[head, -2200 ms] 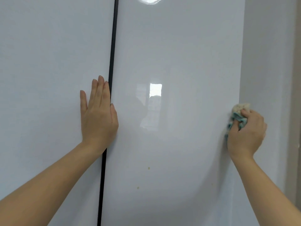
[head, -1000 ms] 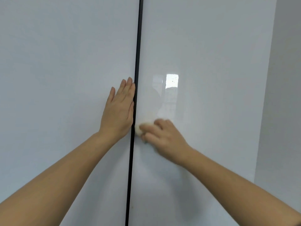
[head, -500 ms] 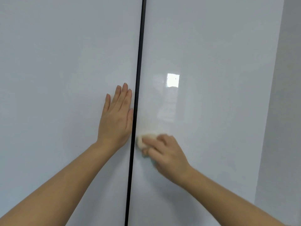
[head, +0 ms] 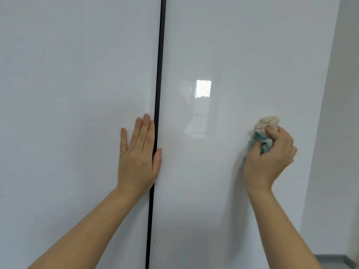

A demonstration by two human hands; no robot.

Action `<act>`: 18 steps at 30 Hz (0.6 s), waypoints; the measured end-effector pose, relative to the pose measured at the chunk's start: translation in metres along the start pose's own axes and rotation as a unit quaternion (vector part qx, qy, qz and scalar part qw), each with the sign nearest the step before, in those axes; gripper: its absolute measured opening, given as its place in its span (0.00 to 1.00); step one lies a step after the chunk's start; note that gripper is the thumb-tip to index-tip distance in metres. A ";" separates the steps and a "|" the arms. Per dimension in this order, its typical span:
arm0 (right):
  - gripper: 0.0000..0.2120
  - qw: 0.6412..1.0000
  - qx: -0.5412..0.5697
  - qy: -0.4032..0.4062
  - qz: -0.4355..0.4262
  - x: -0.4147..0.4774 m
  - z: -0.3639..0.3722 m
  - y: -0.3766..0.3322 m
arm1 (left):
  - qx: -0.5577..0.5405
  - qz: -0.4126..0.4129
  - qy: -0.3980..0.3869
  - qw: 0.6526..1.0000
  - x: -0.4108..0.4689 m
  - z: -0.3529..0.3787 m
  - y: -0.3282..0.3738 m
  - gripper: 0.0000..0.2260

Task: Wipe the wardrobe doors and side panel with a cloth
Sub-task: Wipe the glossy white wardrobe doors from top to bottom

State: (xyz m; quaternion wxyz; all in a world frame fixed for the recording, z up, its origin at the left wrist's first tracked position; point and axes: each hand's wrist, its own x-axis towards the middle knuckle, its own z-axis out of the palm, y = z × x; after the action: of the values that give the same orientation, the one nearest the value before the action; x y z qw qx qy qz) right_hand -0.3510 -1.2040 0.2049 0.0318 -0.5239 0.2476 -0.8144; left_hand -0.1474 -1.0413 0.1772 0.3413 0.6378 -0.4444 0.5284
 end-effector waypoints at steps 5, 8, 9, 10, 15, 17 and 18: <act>0.14 0.966 0.007 -0.147 -0.212 -0.072 -0.002 -0.013 | 0.008 0.001 0.027 1.000 0.000 0.003 0.002 0.25; 0.17 0.929 -0.007 -0.216 -0.302 -0.115 -0.014 -0.004 | 0.014 0.001 0.026 1.000 -0.001 0.003 0.002 0.25; 0.18 0.920 -0.011 -0.223 -0.322 -0.118 -0.016 0.000 | 0.016 0.000 0.026 1.000 -0.001 0.003 0.003 0.25; 0.18 0.914 -0.018 -0.225 -0.338 -0.113 -0.018 0.003 | 0.018 0.000 0.026 1.000 -0.001 0.003 0.003 0.25; 0.19 0.939 -0.071 -0.167 -0.291 -0.050 -0.025 0.021 | 0.027 0.008 0.028 0.999 -0.002 0.003 0.002 0.25; 0.22 0.961 -0.100 -0.124 -0.226 -0.023 -0.030 0.037 | 0.032 0.010 0.030 0.999 -0.002 0.002 0.001 0.25; 0.23 0.970 -0.113 -0.106 -0.188 -0.011 -0.034 0.047 | 0.031 0.010 0.030 0.999 -0.002 0.003 0.001 0.25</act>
State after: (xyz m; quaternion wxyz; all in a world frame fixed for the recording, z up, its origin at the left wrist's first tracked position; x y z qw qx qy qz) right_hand -0.3849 -1.2287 0.1640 -0.1553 -0.6445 0.2303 -0.7124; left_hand -0.1473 -1.0438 0.1747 0.3288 0.6277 -0.4236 0.5643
